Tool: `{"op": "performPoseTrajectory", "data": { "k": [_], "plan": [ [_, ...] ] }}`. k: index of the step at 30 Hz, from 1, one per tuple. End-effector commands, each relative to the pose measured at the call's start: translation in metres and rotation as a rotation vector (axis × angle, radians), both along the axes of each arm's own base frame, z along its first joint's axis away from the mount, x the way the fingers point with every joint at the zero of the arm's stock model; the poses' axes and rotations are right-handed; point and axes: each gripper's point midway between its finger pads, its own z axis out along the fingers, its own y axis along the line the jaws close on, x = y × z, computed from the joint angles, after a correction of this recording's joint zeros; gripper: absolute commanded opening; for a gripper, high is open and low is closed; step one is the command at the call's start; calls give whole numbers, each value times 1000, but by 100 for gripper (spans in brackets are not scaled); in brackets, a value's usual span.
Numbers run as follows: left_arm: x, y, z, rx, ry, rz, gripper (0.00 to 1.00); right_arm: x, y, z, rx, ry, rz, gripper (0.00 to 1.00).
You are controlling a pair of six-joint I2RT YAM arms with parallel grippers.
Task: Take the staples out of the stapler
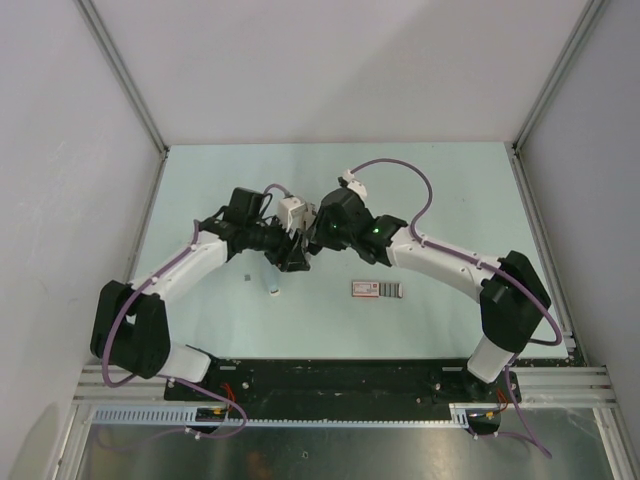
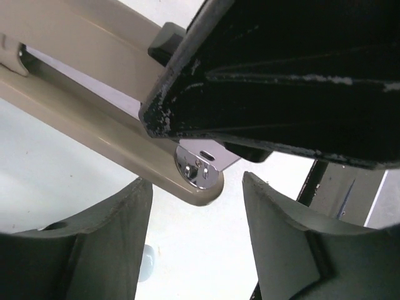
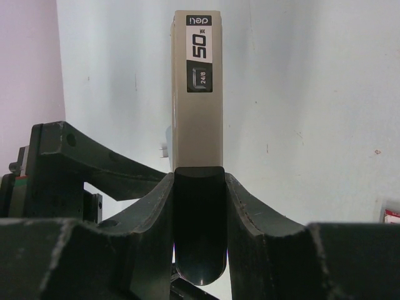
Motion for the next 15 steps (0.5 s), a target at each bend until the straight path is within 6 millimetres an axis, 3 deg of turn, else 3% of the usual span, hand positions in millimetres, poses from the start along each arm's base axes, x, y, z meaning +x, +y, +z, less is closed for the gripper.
{"op": "performPoseTrajectory", "data": {
  "k": [1,6,12,15],
  "plan": [
    [7,-2,-1,8,-95,-67,63,5,14,53,136,-111,-7,0],
    [10,-3,1,10,-109,-71,57,1,19,49,148,-102,11,0],
    [11,-2,-1,6,-109,-84,8,-2,21,43,158,-86,28,0],
    [13,0,-3,15,-115,-82,1,-4,16,35,156,-75,25,0]
  ]
}}
